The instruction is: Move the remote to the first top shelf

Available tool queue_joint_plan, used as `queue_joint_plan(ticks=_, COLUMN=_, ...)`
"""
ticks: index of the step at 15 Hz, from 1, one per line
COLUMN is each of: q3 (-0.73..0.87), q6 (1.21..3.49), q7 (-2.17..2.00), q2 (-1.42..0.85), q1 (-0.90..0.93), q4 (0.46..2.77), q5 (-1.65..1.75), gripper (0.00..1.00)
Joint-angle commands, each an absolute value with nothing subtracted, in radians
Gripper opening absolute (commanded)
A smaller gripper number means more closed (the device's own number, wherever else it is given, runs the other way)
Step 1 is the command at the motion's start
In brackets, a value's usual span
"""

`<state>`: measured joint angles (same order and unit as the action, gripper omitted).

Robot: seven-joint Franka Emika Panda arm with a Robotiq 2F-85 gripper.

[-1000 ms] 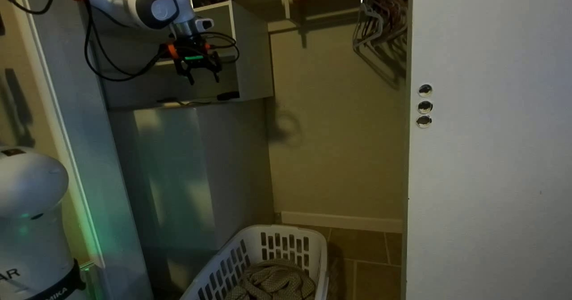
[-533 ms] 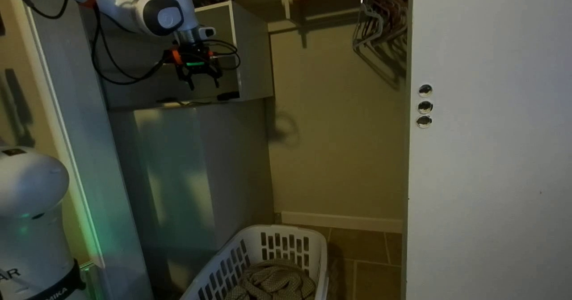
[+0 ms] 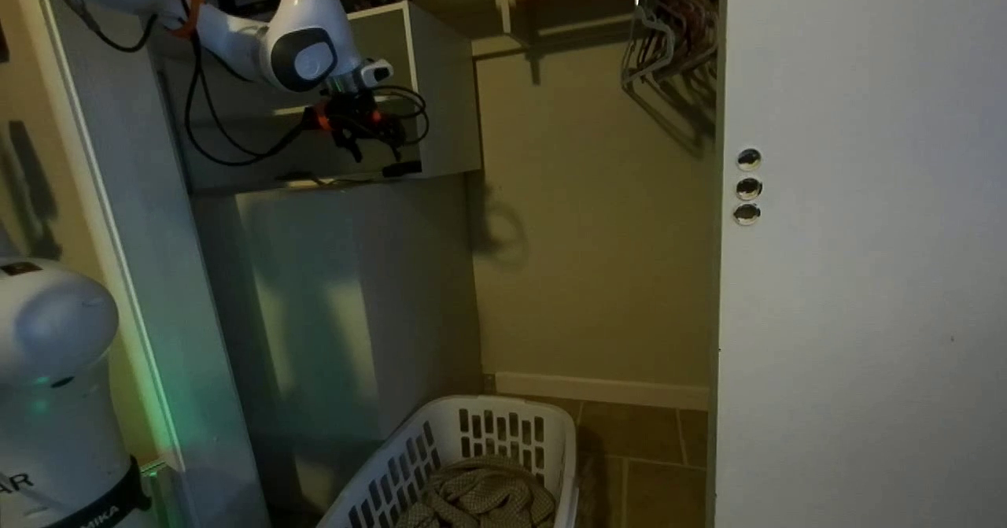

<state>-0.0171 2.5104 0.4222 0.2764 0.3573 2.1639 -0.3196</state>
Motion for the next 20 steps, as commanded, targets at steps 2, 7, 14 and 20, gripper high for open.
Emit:
queue_joint_plan(ticks=2, q3=-0.061, q6=2.619, q7=0.368, q2=0.177, q1=0.334, q4=2.102, q5=-0.349, gripper=1.00)
queue_joint_plan(ticks=7, q3=-0.083, q6=2.665, q7=0.344, q2=0.127, q1=0.317, q4=2.069, q5=-0.340, gripper=0.73)
queue_joint_plan(ticks=14, q3=-0.101, q6=2.664, q7=0.342, q2=0.099, q1=0.297, q4=2.046, q5=-0.348, gripper=0.86)
queue_joint_plan(ticks=20, q3=-0.114, q6=2.664, q7=0.339, q2=0.085, q1=0.287, q4=2.037, q5=-0.343, gripper=0.74)
